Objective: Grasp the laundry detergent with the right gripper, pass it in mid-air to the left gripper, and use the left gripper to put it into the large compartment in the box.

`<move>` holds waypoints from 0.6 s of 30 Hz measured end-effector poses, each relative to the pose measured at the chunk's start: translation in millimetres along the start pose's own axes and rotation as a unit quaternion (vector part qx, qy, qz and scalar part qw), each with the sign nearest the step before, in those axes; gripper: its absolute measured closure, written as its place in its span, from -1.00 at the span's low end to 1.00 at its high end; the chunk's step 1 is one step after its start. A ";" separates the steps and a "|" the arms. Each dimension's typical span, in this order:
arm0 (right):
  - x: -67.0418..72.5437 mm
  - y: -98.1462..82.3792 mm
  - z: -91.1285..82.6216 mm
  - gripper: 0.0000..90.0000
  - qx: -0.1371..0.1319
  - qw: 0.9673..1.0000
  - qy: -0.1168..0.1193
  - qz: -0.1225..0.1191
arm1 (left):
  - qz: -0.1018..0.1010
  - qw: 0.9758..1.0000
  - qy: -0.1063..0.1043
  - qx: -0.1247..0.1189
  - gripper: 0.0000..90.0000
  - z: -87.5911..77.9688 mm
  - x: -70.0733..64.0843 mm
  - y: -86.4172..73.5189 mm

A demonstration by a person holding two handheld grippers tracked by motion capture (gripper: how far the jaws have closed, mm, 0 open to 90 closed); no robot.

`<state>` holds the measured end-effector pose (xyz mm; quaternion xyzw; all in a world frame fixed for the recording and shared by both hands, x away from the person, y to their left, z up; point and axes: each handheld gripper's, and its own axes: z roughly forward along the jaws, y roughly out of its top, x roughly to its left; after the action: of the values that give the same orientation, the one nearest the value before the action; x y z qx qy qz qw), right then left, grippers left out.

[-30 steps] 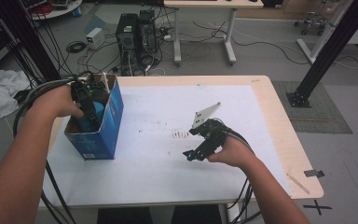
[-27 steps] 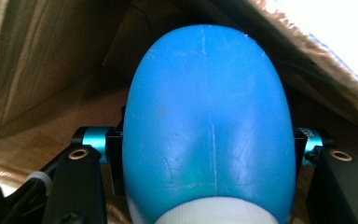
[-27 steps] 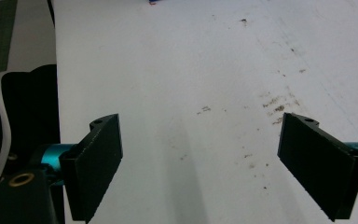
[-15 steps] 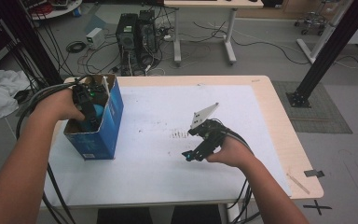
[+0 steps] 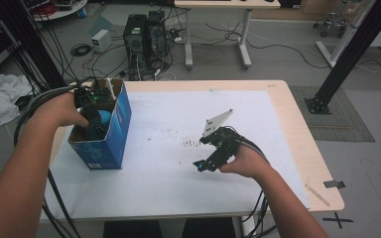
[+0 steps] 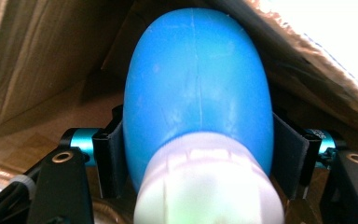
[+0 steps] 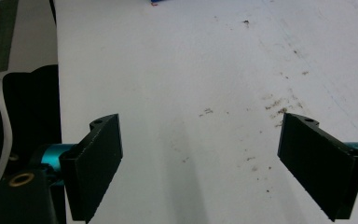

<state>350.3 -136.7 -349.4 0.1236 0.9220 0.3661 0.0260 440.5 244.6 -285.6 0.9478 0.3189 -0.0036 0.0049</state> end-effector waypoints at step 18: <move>-0.1 0.1 -6.9 -0.71 0.001 1.000 -0.003 0.002 | -0.015 1.000 0.019 -0.019 -0.42 -28.8 -3.8 -9.5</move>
<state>349.5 -141.2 -344.3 0.1263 0.9220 0.3650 0.0282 431.8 250.2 -256.8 0.9426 0.3329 0.0207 0.0169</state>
